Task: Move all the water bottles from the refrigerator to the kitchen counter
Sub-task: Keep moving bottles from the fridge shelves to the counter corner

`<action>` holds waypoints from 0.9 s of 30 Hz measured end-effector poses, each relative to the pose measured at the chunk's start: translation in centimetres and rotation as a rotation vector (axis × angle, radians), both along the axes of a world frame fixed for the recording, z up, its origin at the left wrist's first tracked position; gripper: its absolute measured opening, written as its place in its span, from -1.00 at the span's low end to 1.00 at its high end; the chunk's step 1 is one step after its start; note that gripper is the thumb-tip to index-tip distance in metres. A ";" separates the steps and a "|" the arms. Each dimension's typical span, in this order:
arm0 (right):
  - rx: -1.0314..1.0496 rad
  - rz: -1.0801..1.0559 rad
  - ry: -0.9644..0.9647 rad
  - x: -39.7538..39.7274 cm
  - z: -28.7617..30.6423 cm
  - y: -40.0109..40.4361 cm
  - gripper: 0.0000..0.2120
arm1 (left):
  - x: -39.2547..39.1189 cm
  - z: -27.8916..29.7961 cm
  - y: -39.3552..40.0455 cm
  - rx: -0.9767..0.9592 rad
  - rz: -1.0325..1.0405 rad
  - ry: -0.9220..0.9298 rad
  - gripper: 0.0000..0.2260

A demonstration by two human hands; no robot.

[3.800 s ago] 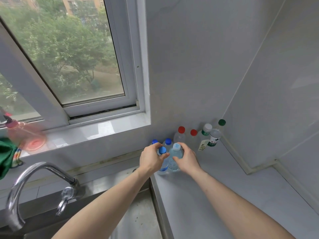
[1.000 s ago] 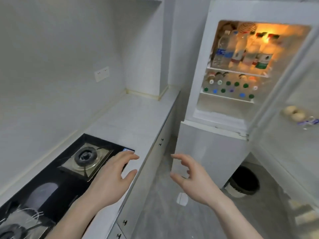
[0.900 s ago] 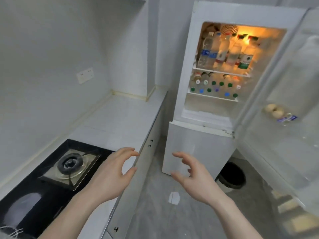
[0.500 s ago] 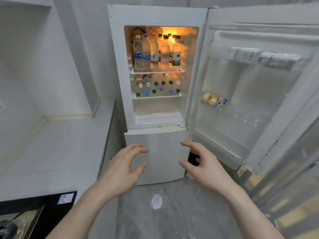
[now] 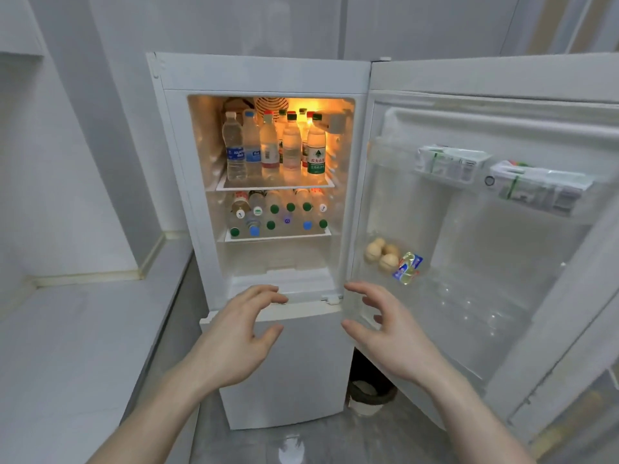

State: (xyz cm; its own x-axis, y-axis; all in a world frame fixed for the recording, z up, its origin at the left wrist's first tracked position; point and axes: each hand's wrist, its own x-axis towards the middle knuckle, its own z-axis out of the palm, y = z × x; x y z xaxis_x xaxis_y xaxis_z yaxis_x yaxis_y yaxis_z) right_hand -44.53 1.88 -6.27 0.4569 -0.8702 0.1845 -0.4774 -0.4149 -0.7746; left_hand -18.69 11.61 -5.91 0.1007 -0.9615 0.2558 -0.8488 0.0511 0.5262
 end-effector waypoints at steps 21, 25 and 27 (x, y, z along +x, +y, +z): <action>-0.125 0.096 -0.101 17.3 6.3 -24.1 -0.47 | 15.1 7.8 -25.1 -0.141 0.087 -0.063 -0.60; -0.132 0.057 -0.130 22.1 7.1 -28.0 -0.43 | 19.4 9.4 -31.2 -0.168 0.125 0.013 -0.47; -0.137 0.037 -0.143 24.3 7.6 -29.6 -0.41 | 21.1 10.2 -34.3 -0.178 0.180 0.014 -0.40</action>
